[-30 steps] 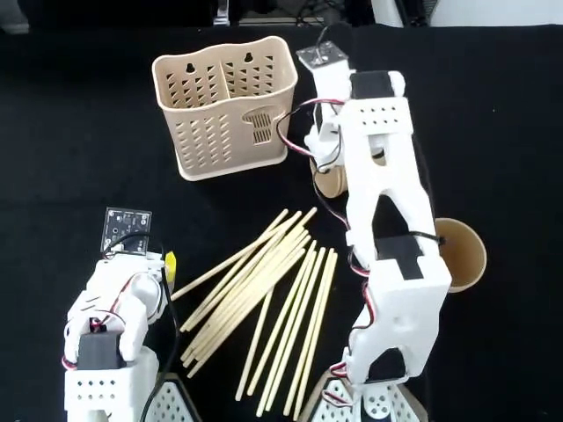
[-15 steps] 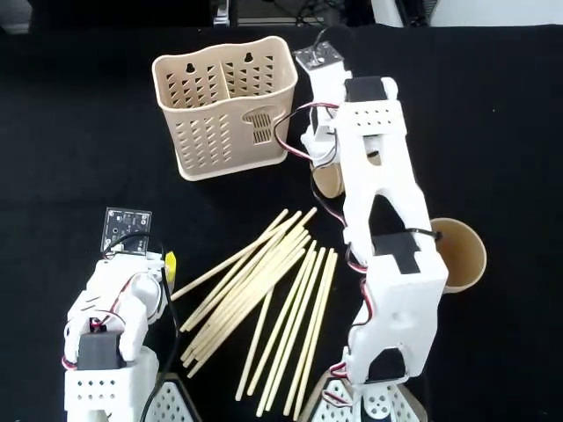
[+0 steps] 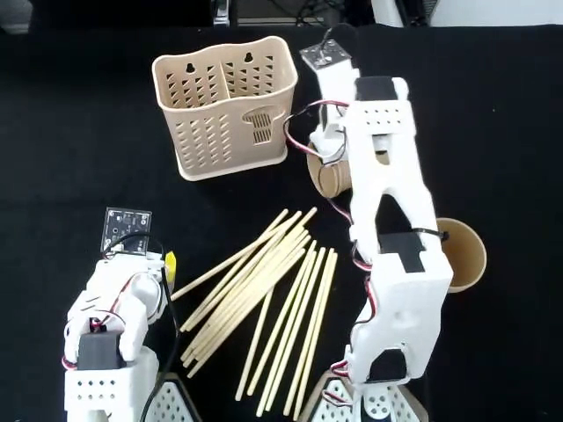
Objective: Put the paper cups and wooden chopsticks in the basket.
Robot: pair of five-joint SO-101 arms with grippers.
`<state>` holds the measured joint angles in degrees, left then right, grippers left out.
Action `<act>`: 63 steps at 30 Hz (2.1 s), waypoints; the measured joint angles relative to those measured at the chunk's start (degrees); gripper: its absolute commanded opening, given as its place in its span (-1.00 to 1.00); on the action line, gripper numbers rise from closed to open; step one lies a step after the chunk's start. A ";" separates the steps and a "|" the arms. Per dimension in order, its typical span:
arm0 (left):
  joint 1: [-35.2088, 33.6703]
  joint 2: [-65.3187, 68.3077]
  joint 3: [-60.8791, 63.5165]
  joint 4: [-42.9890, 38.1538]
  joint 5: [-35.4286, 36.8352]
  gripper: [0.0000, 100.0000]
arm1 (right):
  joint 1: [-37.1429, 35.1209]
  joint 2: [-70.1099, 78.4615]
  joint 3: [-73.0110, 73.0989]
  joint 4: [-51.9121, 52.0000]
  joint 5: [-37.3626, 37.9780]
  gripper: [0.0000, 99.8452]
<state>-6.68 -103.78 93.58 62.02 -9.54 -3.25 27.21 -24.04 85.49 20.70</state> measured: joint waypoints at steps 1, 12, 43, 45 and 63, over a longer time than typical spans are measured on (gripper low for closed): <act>0.00 0.00 0.00 0.00 0.00 -0.60 | 0.44 0.00 -0.09 0.09 0.00 -0.96; 0.00 0.00 0.00 0.00 0.00 -0.60 | 1.85 -4.57 0.09 2.64 1.58 -0.98; 0.00 0.00 0.00 0.00 0.00 -0.60 | -16.35 -40.88 30.24 8.00 7.12 -0.60; 0.00 0.00 0.00 0.00 0.00 -0.60 | -16.44 -44.31 36.13 7.03 9.41 -0.56; 0.00 0.00 0.00 0.00 0.00 -0.60 | -13.63 -57.05 56.00 -2.99 16.00 -0.45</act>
<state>-6.68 -103.78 93.58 62.02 -9.54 -16.88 -29.85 31.96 82.51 36.70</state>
